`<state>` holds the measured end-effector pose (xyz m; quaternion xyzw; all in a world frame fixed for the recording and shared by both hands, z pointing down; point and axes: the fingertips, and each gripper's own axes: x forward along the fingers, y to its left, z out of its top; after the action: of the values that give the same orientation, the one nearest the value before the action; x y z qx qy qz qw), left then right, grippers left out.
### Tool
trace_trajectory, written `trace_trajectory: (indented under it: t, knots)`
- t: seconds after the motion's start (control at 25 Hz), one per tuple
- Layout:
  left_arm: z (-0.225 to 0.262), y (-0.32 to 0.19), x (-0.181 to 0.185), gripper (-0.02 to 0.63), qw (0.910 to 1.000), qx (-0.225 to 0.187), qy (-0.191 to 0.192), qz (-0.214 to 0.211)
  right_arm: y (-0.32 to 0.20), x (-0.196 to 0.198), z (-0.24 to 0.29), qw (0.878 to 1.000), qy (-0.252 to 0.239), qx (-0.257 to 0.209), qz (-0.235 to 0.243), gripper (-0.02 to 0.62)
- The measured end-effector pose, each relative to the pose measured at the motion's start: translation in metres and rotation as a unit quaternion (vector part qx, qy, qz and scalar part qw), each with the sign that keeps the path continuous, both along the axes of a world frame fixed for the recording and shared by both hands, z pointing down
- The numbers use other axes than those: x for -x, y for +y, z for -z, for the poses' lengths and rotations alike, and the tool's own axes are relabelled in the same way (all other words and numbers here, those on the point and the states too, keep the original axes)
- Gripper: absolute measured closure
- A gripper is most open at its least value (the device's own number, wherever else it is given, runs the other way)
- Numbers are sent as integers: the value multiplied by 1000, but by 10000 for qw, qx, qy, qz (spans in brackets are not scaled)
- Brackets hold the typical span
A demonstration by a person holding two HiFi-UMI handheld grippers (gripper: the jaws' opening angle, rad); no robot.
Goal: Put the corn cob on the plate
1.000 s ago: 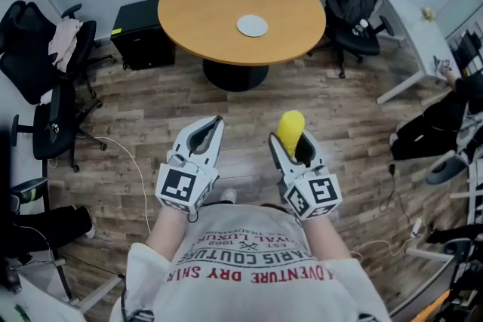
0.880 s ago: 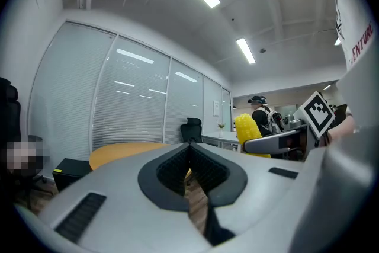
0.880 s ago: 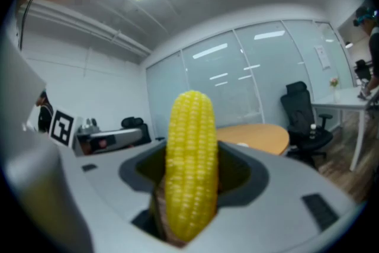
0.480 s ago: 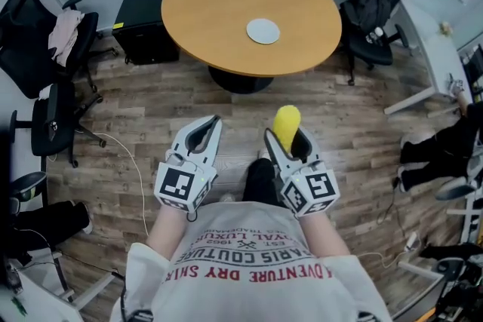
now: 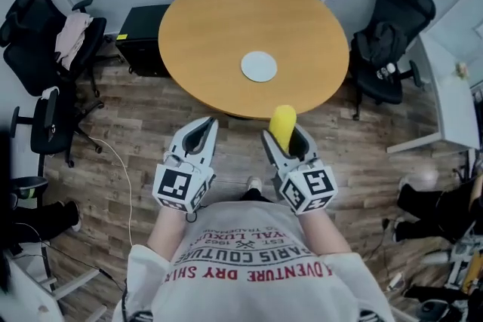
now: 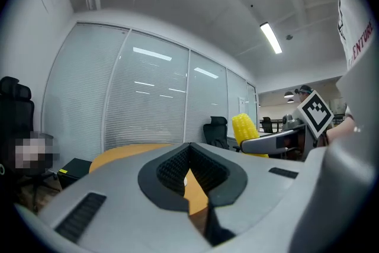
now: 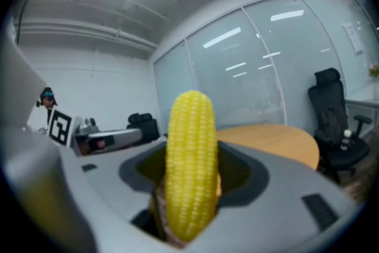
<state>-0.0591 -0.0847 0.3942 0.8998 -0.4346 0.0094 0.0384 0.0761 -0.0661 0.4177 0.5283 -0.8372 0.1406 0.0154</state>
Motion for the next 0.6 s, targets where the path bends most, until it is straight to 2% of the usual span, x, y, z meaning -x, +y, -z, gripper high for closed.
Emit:
trace_trajectory:
  t: [0.28,0.6]
  knots:
    - [0,-64,-62,572,9994,-42,-37,340,-75,-53,2,9989,64,3,475,331]
    - [-24,-114,-79,572,9984,261,-166,482,-131,-79,-27,9979,71,367,527,331]
